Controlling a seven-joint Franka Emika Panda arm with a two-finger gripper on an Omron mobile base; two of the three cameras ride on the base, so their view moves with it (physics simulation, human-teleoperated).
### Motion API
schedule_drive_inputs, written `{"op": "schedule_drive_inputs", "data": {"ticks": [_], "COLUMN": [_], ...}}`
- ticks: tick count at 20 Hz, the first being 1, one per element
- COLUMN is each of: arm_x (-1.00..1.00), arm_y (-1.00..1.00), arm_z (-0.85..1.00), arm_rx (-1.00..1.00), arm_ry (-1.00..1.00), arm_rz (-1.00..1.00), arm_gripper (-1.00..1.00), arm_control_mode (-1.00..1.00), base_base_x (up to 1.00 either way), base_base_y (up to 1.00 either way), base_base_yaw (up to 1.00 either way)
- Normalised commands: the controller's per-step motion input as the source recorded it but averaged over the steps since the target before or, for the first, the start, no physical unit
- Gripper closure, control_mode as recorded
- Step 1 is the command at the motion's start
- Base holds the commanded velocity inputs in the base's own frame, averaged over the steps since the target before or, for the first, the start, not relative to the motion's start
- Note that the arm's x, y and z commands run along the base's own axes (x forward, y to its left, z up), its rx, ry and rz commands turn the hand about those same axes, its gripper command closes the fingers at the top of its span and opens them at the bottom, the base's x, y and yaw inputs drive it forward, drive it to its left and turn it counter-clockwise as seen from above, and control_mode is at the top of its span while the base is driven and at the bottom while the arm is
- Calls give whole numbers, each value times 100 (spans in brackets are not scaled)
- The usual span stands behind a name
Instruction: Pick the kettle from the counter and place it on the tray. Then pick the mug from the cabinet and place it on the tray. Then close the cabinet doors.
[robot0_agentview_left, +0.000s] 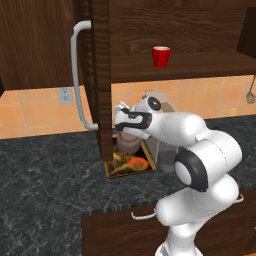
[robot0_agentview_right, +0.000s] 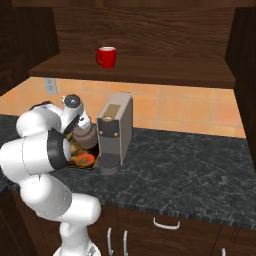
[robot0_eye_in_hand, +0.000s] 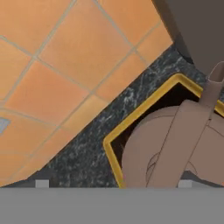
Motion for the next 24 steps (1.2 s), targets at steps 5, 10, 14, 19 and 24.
{"op": "schedule_drive_inputs", "data": {"ticks": [5, 10, 14, 19, 24], "arm_x": [6, 8, 21, 1, -86], "arm_y": [-5, -7, -2, -14, -58], "arm_z": [-25, -78, -81, -22, 25], "arm_rx": [17, 11, 4, 1, 0], "arm_ry": [-17, -2, 0, -21, -12], "arm_rz": [-16, -16, -16, -14, -8], "arm_gripper": [-100, -100, -100, -100, -100], "arm_control_mode": [-100, -100, -100, -100, -100], "base_base_x": [0, 0, 0, 0, 0], "base_base_y": [0, 0, 0, 0, 0], "base_base_yaw": [0, 0, 0, 0, 0]}}
